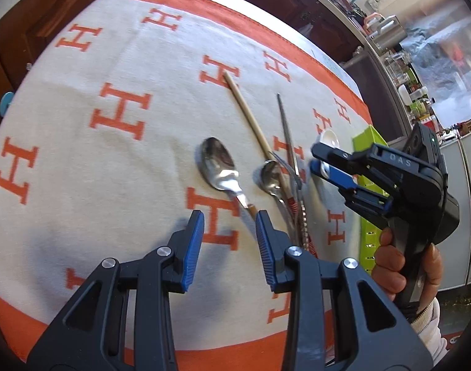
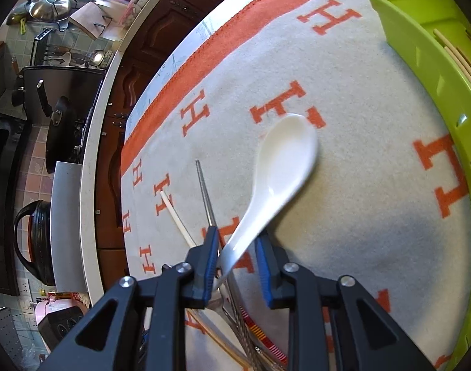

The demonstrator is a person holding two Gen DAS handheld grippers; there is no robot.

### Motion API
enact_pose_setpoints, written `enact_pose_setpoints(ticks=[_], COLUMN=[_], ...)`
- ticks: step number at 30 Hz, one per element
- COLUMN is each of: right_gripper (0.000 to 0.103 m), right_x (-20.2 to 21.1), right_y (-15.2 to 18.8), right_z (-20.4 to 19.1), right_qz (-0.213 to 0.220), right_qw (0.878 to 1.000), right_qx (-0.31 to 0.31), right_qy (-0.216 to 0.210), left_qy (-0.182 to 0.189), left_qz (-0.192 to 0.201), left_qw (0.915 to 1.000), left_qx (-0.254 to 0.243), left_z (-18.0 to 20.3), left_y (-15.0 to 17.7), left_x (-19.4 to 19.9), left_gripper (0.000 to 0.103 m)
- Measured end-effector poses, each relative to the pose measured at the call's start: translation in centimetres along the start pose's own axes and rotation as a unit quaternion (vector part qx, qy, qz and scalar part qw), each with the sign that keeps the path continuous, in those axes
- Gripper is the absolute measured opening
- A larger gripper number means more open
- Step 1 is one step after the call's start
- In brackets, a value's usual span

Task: Organize utensils
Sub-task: 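Close the right tool on the white ceramic spoon while the left tool reaches a steel spoon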

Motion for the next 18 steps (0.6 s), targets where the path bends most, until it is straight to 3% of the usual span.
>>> enact_pose_setpoints(ticks=[2,6,10,18], right_gripper=[0.007,0.006,0.006,0.006], right_x=[0.1,1.5,3.1,5.6], right_y=[-0.1,0.1,0.3,0.6], right_z=[0.6,1.3,1.7,1.4], right_qz=[-0.004,0.002,0.009,0.021], right_qw=[1.0,0.999,0.999,0.998], right_qx=[-0.009,-0.028,-0.037,-0.029], right_qy=[0.004,-0.018,-0.039,-0.06], left_qy=[0.004,0.006,0.016,0.028], left_qz=[-0.005,-0.015,-0.032,-0.025], left_qw=[1.0,0.9998,0.9992,0.9958], left_qx=[-0.006,-0.007,0.019,0.083], left_z=[1.0,2.1,2.6,2.7], left_y=[0.0,-0.2,-0.3,-1.3], left_x=[-0.7,-2.0,-3.3,-4.7], left_gripper=[0.031,0.031,0.031,0.03])
Point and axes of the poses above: each gripper's, at about its wrist camera, not at the fingertips, and x roughly against the way its jaws point, z to its right, y to its underside, the point moved 9 cm from there along -x, roughly the way its jaws point, and after that the axes turned 6 degrees about z, right-handed, at the moved point
